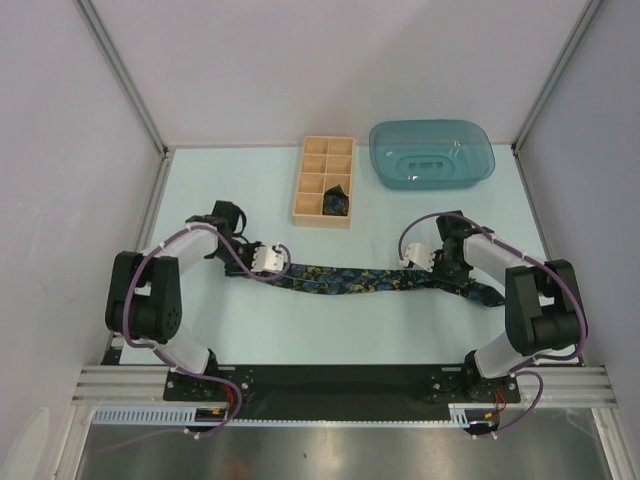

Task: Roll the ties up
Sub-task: Flatten out the tie at the center of the board.

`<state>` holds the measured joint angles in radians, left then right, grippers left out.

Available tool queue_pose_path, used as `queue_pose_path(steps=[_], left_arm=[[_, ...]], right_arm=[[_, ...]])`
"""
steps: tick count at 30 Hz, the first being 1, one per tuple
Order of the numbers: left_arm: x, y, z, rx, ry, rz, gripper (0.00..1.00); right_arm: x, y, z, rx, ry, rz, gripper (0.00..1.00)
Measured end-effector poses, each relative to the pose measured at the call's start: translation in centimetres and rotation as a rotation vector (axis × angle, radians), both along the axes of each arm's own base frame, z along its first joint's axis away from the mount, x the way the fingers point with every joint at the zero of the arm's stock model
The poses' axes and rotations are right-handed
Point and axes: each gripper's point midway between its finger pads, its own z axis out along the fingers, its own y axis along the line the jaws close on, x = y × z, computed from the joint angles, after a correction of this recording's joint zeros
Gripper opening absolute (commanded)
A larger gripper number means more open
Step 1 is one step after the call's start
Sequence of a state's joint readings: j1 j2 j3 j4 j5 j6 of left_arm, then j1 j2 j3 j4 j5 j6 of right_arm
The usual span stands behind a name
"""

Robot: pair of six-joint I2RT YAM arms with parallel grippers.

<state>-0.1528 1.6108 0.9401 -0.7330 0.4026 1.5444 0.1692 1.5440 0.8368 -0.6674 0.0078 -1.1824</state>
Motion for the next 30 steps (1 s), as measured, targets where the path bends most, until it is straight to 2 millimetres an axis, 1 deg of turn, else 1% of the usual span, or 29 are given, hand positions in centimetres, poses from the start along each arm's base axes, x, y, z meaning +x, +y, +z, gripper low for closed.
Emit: queue_pose_path(steps=[2,3,6,8,9,11,12,13,14,16,21,24,27,30], left_arm=[[0.2,0.3,0.4,-0.008,0.008,0.018,0.23],[0.5,0.3,0.9,-0.02,0.006,0.03,0.15],[1.9,0.3,2.7,-0.067,-0.016,0.063,0.04],[2.4,0.3,3.7,-0.095,-0.026,0.084,0.04],[2.5,0.3,4.1,-0.109,-0.029,0.093,0.04],[2.4,0.6,4.2,-0.116,-0.021,0.113,0.05],[2.4,0.7,4.1,-0.115,-0.015,0.122,0.06],[2.4,0.9,3.9,-0.116,-0.004,0.14,0.06],[2.4,1.0,3.7,-0.115,0.002,0.151,0.06],[2.6,1.1,2.9,-0.111,0.024,0.188,0.06],[2.8,1.6,0.4,-0.096,0.099,0.268,0.09],[2.9,1.8,-0.1,-0.089,0.111,0.3,0.11],[3.0,2.0,-0.2,-0.081,0.112,0.317,0.06],[2.9,2.1,-0.2,-0.071,0.114,0.321,0.03]], right_arm=[[0.1,0.0,0.0,0.0,0.001,0.0,0.04],[0.1,0.0,0.0,0.0,0.001,0.0,0.04],[0.2,0.0,0.0,0.0,0.0,0.0,0.04],[0.2,0.0,0.0,0.0,-0.001,0.001,0.06],[0.2,0.0,0.0,0.0,0.0,0.001,0.08],[0.2,0.0,0.0,0.0,0.0,0.002,0.13],[0.2,0.0,0.0,0.0,0.0,0.002,0.2],[0.3,0.1,0.0,0.001,-0.001,0.002,0.23],[0.3,0.1,0.0,0.004,-0.003,0.004,0.3],[0.5,0.3,0.1,0.011,-0.009,0.005,0.34],[1.1,0.5,0.5,0.041,-0.022,0.005,0.55],[1.0,0.2,0.8,0.053,-0.026,-0.003,0.56],[0.8,-0.3,1.4,0.06,-0.035,-0.015,0.53],[0.4,-0.8,1.9,0.064,-0.044,-0.028,0.51]])
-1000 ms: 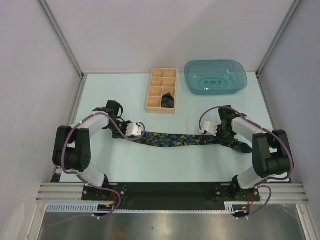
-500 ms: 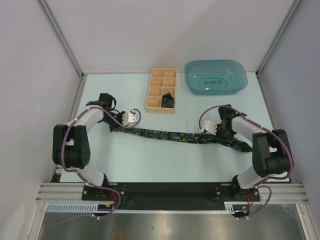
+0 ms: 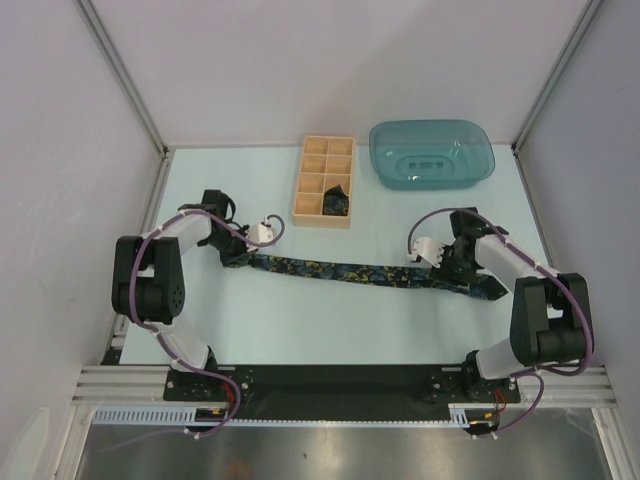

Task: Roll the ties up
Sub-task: Flatten out the tie at the center of the board.

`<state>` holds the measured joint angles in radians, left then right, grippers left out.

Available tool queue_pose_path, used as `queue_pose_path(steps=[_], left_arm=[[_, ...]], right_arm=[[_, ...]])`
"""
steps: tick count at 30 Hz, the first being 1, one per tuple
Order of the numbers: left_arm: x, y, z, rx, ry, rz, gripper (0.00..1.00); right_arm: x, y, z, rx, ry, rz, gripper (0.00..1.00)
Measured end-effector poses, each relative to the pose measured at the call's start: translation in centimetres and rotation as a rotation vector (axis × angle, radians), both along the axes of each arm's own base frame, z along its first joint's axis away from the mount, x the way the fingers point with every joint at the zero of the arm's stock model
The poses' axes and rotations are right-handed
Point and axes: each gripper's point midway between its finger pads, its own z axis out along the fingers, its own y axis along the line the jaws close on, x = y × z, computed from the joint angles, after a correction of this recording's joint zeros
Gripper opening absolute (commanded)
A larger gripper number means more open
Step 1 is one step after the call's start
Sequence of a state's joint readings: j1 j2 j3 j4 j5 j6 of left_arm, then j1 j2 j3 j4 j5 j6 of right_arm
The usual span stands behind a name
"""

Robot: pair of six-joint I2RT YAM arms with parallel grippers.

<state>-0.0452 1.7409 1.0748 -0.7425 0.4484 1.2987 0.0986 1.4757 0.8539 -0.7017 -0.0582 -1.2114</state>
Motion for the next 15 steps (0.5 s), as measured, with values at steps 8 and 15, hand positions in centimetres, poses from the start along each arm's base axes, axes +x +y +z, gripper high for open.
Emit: queue_pose_path(steps=[8,15], left_arm=[[-1.2,0.7,0.0,0.007,0.045,0.017,0.03],[-3.1,1.4,1.1,0.021,0.049,0.027,0.06]], right_arm=[[-1.2,-2.2,-1.9,-0.018,0.065,-0.042,0.43],[0.1,-2.8,-2.0,-0.048,0.067,-0.039,0.39]])
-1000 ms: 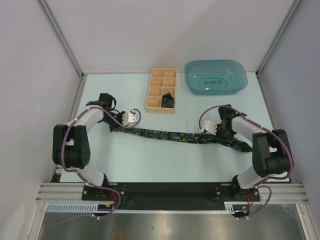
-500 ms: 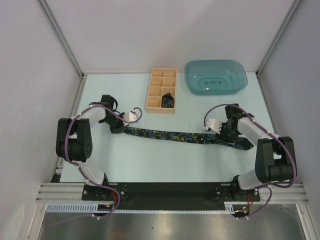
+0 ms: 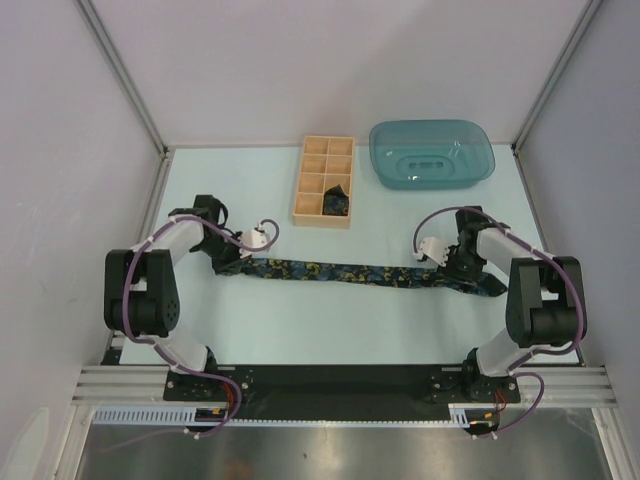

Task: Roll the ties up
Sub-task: Flatten out the tie at the center of the board.

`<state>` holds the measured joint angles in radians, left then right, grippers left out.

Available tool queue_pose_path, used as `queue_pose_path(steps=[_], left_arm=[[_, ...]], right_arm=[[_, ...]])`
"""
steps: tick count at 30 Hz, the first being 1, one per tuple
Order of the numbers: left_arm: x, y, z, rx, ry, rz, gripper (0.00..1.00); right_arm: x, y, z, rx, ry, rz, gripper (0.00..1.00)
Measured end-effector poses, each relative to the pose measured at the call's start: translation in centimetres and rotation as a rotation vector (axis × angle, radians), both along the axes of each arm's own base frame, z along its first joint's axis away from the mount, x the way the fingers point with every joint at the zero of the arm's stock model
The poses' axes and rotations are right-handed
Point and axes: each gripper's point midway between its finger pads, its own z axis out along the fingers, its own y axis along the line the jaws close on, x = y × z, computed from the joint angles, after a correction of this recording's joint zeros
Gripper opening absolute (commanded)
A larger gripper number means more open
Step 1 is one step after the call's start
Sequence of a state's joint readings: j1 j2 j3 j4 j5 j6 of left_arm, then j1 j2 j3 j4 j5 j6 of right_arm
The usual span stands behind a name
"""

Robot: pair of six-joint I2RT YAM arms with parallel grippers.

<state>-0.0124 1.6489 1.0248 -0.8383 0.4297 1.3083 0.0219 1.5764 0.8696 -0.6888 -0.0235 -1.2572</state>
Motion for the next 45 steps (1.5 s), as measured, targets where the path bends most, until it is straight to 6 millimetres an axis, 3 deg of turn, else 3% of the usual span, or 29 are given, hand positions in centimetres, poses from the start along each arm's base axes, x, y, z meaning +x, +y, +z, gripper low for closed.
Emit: queue_pose_path(steps=[11,17,18,22,29,33,37,41,45], left_arm=[[0.4,-0.7,0.5,-0.043,-0.002,0.061,0.06],[1.8,-1.0,1.2,-0.064,-0.048,0.094,0.07],[2.1,-1.0,1.2,-0.065,-0.057,0.098,0.08],[2.5,-0.9,1.2,-0.062,-0.073,0.098,0.35],[2.3,-0.6,0.7,-0.041,-0.07,0.046,0.48],[1.8,-0.5,0.3,-0.031,-0.051,0.02,0.62],[1.6,-1.0,0.2,-0.042,-0.036,-0.002,0.67],[2.6,-2.1,0.4,-0.043,-0.048,-0.049,0.68],[2.7,-2.6,-0.6,-0.027,-0.011,-0.094,0.64]], right_arm=[[3.9,-1.0,0.3,-0.053,-0.095,0.069,0.37],[6.1,-1.8,0.6,-0.067,-0.183,0.085,0.38],[6.2,-1.9,0.6,-0.069,-0.192,0.087,0.38],[6.8,-1.9,0.7,-0.072,-0.214,0.098,0.41],[6.3,-1.5,1.1,-0.024,-0.212,0.102,0.44],[5.6,-1.0,2.3,0.008,-0.217,0.112,0.46],[5.3,-0.5,3.2,0.035,-0.212,0.117,0.51],[5.3,0.6,4.1,0.082,-0.2,0.108,0.58],[6.1,3.2,5.5,0.135,-0.213,0.118,0.63]])
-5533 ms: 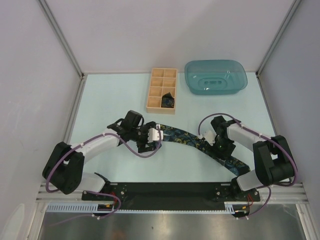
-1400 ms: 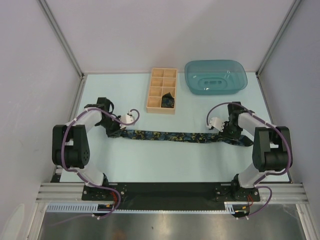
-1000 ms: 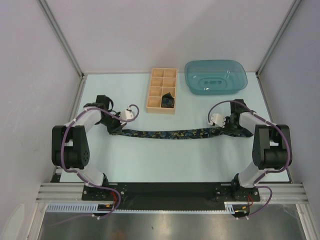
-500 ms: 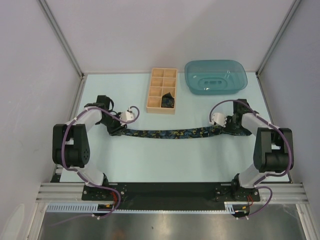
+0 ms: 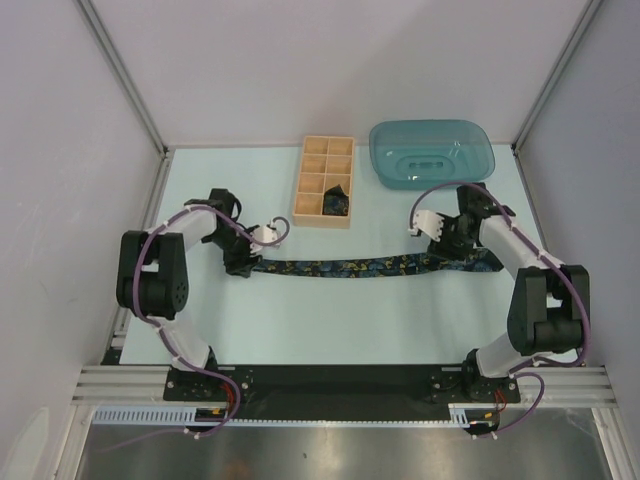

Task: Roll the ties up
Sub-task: Flatten out the tie at the center of the board.

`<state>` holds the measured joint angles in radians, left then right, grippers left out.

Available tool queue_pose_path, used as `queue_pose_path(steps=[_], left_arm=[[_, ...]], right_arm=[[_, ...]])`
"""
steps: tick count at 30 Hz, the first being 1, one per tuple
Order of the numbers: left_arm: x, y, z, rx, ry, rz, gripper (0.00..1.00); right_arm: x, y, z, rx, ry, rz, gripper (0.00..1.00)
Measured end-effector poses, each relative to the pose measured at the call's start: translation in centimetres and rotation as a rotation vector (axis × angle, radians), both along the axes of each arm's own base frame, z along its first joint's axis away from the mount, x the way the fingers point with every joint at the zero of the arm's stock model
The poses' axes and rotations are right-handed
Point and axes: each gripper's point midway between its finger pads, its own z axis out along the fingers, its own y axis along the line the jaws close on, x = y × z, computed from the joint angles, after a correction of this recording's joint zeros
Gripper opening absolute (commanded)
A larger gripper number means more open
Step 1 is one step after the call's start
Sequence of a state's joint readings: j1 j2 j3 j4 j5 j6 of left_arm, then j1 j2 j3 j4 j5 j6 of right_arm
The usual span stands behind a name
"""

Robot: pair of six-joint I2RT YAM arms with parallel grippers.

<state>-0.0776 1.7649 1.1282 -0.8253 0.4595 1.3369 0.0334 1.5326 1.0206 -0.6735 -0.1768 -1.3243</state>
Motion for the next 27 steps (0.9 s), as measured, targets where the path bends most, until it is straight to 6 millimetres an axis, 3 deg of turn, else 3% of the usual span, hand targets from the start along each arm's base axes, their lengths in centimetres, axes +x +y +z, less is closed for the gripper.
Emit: queue_pose_path(steps=[2,5,7,10,11,15,16,17,20,24,25,27], left_arm=[[-0.8,0.4,-0.8,0.024,0.039,-0.012,0.6],[-1.2,0.9,-1.1,0.046,0.046,-0.031,0.47],[-1.7,1.1,-1.1,0.052,0.041,-0.041,0.45],[-2.8,1.3,-1.1,0.056,0.051,-0.044,0.53],[-3.2,1.3,-1.1,0.053,0.059,-0.042,0.6],[-3.9,1.3,-0.7,0.007,0.087,0.011,0.67],[-3.8,1.8,-0.5,-0.005,0.085,0.04,0.68],[-3.6,2.4,-0.1,-0.031,0.079,0.081,0.69],[-3.0,4.6,1.1,-0.085,0.044,0.18,0.7],[-2.9,6.6,2.0,-0.13,0.012,0.244,0.75],[-3.0,6.6,2.1,-0.14,0.012,0.24,0.76],[-3.2,6.3,2.2,-0.161,0.008,0.219,0.76]], right_arm=[[0.3,1.8,0.7,0.034,-0.003,0.011,0.63],[0.7,4.4,2.0,0.098,-0.01,0.007,0.62],[0.9,6.6,2.9,0.156,-0.012,-0.002,0.62],[0.8,9.9,4.1,0.263,0.013,-0.038,0.63],[0.8,11.3,4.5,0.311,0.032,-0.059,0.64],[1.2,16.7,6.0,0.513,0.115,-0.159,0.68],[1.3,18.2,6.4,0.569,0.141,-0.188,0.7],[1.3,19.6,6.7,0.622,0.167,-0.215,0.78],[1.4,23.9,7.1,0.776,0.264,-0.32,0.81],[1.2,29.9,6.3,0.891,0.39,-0.402,0.71],[1.0,31.6,6.0,0.906,0.421,-0.409,0.63],[0.8,35.0,5.2,0.939,0.483,-0.428,0.57]])
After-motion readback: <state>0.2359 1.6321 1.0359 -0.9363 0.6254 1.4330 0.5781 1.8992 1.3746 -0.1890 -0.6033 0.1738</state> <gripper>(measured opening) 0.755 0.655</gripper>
